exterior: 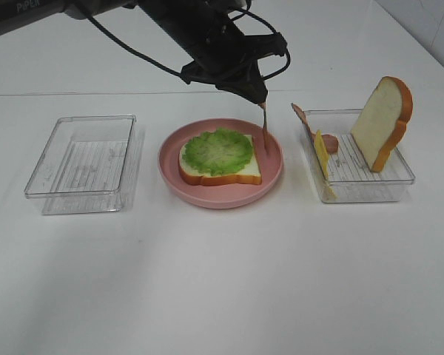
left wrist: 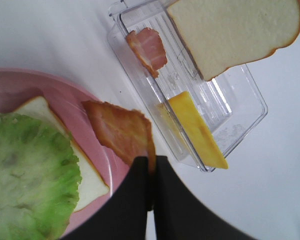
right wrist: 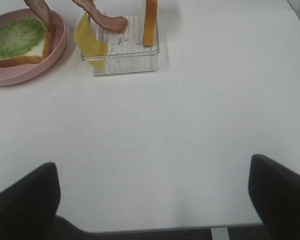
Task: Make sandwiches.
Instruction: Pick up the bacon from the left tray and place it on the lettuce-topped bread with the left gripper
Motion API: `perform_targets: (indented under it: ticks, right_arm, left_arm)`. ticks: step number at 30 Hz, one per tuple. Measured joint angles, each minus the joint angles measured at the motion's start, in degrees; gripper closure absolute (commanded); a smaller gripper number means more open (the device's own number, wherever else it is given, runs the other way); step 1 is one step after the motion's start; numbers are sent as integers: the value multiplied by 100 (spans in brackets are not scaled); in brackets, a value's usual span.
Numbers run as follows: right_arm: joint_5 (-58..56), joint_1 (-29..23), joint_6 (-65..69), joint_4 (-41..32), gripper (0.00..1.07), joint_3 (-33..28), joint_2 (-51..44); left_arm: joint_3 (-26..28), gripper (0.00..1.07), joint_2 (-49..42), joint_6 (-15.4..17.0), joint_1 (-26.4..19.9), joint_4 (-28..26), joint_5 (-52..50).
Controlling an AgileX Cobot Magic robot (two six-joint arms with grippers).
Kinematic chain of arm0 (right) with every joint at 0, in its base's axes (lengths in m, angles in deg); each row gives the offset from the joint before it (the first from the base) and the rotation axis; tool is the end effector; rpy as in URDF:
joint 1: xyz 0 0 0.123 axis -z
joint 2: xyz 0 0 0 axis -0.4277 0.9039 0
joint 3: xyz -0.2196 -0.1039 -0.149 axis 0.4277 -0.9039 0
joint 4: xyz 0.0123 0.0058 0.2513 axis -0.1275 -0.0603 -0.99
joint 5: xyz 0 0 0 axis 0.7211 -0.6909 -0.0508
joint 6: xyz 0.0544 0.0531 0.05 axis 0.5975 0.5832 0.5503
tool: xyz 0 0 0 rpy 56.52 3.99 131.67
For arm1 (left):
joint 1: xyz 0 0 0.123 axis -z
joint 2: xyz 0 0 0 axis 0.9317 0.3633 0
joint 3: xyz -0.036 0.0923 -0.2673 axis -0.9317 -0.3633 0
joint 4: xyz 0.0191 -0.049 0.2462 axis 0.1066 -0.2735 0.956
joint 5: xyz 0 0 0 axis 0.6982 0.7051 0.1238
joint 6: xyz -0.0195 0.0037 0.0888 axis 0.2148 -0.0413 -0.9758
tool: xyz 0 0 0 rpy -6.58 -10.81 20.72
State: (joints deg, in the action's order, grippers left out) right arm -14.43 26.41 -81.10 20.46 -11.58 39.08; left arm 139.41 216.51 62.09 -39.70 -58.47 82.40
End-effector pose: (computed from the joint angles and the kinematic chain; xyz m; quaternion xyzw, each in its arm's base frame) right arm -0.0026 0.0009 0.2607 0.0129 0.8753 0.0036 0.4834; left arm 0.4485 -0.2965 0.2159 0.1685 0.9154 -0.3200 0.1769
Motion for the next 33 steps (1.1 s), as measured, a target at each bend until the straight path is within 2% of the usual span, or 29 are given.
perform_targets:
  ticks: [6, 8, 16, 18, 21, 23, 24, 25, 33]
  right_arm:
    - [0, 0, 0, 0, 9, 0, 0]
    - [0, 0, 0, 0, 9, 0, 0]
    - [0, 0, 0, 0, 9, 0, 0]
    - [0, 0, 0, 0, 9, 0, 0]
    - [0, 0, 0, 0, 9, 0, 0]
    - [0, 0, 0, 0, 9, 0, 0]
    - [0, 0, 0, 0, 9, 0, 0]
    - [0, 0, 0, 0, 9, 0, 0]
    - [0, 0, 0, 0, 9, 0, 0]
  left_arm:
    - [0, 107, 6, -103, 0, 126, 126]
    - [0, 107, 23, -115, 0, 401, 252]
    - [0, 107, 115, -115, 0, 688, 413]
    - [0, 107, 138, -74, 0, 1003, 498]
    - [0, 107, 138, -46, 0, 1140, 521]
    - [6, 107, 138, 149, 0, 1696, 625]
    - [6, 107, 138, 149, 0, 1696, 625]
    - [6, 107, 138, 212, 0, 1954, 693]
    - [6, 107, 138, 338, 0, 2481, 917]
